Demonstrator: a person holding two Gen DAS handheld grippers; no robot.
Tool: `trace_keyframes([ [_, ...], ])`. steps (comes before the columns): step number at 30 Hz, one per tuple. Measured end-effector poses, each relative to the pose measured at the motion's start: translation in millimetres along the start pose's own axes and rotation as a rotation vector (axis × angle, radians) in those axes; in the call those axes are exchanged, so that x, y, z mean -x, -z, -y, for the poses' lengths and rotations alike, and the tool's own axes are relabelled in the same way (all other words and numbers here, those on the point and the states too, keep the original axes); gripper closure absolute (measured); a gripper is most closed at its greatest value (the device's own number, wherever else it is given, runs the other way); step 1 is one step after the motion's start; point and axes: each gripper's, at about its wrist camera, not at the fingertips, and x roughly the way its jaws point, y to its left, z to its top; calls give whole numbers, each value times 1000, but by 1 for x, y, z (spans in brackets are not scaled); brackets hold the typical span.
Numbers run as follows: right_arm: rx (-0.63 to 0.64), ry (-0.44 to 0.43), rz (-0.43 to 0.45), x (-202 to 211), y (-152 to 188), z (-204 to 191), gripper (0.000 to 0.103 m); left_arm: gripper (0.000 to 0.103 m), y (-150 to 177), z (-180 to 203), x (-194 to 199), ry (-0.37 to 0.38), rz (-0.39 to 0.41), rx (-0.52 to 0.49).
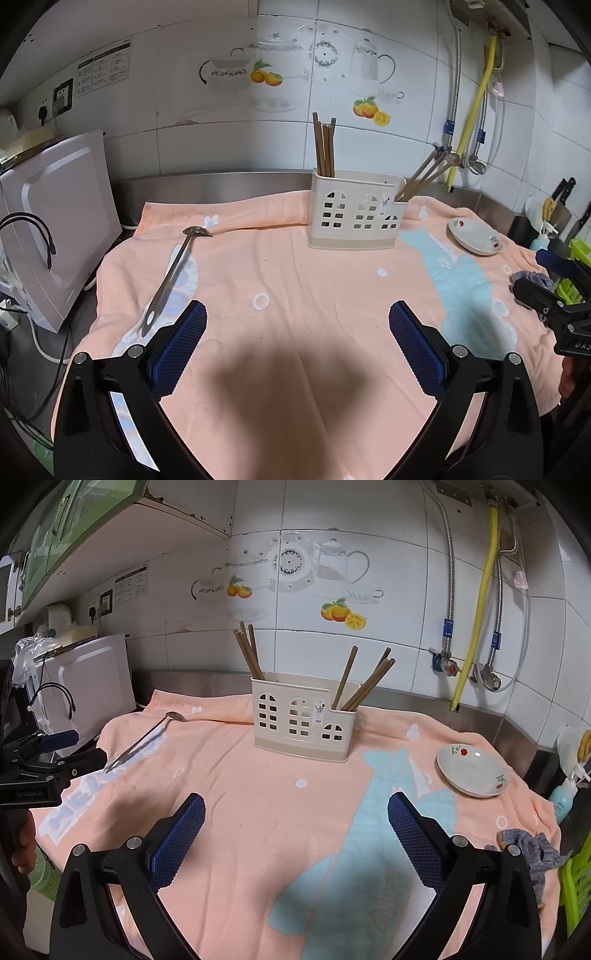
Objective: Organize utensils
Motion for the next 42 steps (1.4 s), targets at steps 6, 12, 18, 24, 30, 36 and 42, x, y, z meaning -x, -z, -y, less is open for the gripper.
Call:
trace_keyframes([
  [6, -2, 1, 2, 1, 0, -1, 7, 5, 1, -1, 3, 2, 6, 0],
  [12, -2, -3, 1, 1, 0, -1, 7, 5, 2, -1, 4, 5, 9, 2],
  [18, -10, 2, -9, -2, 1, 0, 7, 5, 4, 2, 1, 15, 1, 0],
  [24, -16, 5, -15, -6, 1, 2, 7, 5, 4, 6, 0, 24, 1, -8],
  [30, -16, 5, -17, -8, 2, 2, 7, 5, 4, 6, -2, 31, -1, -6],
  [36, -18, 6, -23, -11, 2, 3, 7, 5, 5, 8, -3, 36, -5, -11],
  [42, -18, 3, -24, -12, 2, 3, 7, 5, 5, 11, -5, 42, -8, -15],
])
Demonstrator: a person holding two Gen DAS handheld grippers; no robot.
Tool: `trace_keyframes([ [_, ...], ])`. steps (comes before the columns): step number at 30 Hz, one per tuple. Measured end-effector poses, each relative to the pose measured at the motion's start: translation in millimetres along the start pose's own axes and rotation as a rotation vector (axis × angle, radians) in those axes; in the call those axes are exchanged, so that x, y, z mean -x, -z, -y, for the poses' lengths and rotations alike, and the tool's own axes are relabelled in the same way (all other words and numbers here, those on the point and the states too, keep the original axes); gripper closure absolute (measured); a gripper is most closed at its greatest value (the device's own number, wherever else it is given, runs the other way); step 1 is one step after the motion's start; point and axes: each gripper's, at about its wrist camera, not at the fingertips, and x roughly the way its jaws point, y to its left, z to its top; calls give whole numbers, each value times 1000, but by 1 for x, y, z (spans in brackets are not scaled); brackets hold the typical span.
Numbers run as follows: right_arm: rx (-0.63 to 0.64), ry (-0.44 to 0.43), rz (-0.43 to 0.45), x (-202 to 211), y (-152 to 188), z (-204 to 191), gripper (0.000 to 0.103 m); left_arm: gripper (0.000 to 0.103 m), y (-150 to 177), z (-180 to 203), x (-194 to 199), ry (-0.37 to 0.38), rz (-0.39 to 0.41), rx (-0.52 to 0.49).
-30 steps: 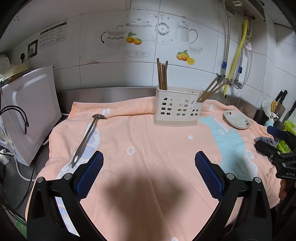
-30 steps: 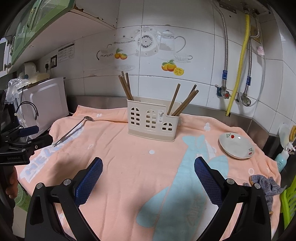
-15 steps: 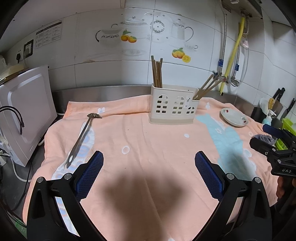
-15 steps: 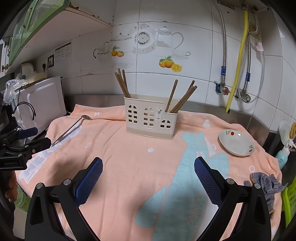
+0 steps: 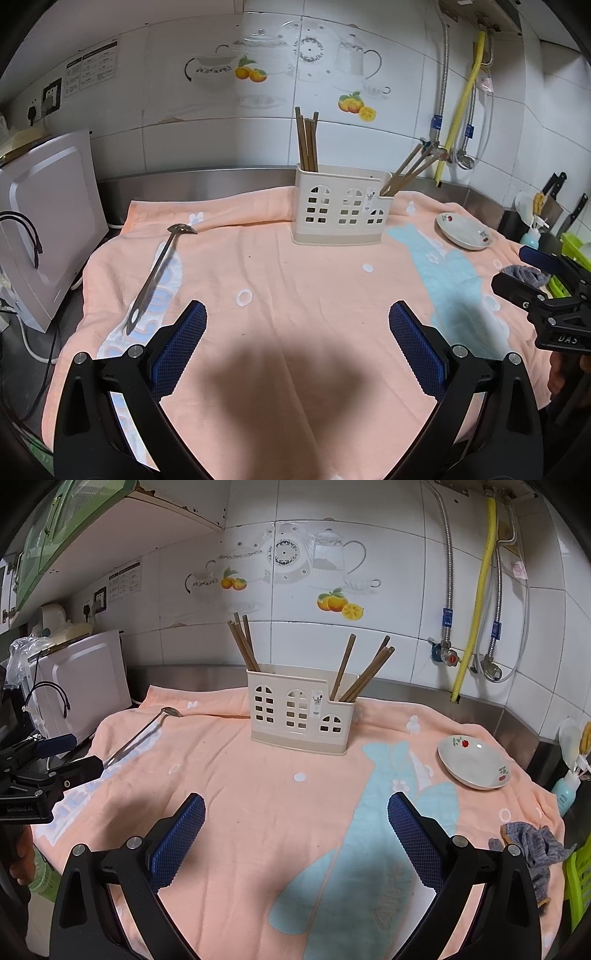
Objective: Organize utensils
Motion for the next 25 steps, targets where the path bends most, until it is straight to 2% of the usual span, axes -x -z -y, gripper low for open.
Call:
trace_keyframes([
  [13, -1, 0, -2, -1, 0, 0, 7, 5, -1, 5, 1, -8, 19, -11],
  [25, -10, 2, -15, -9, 0, 2, 7, 5, -4, 6, -5, 23, 2, -8],
])
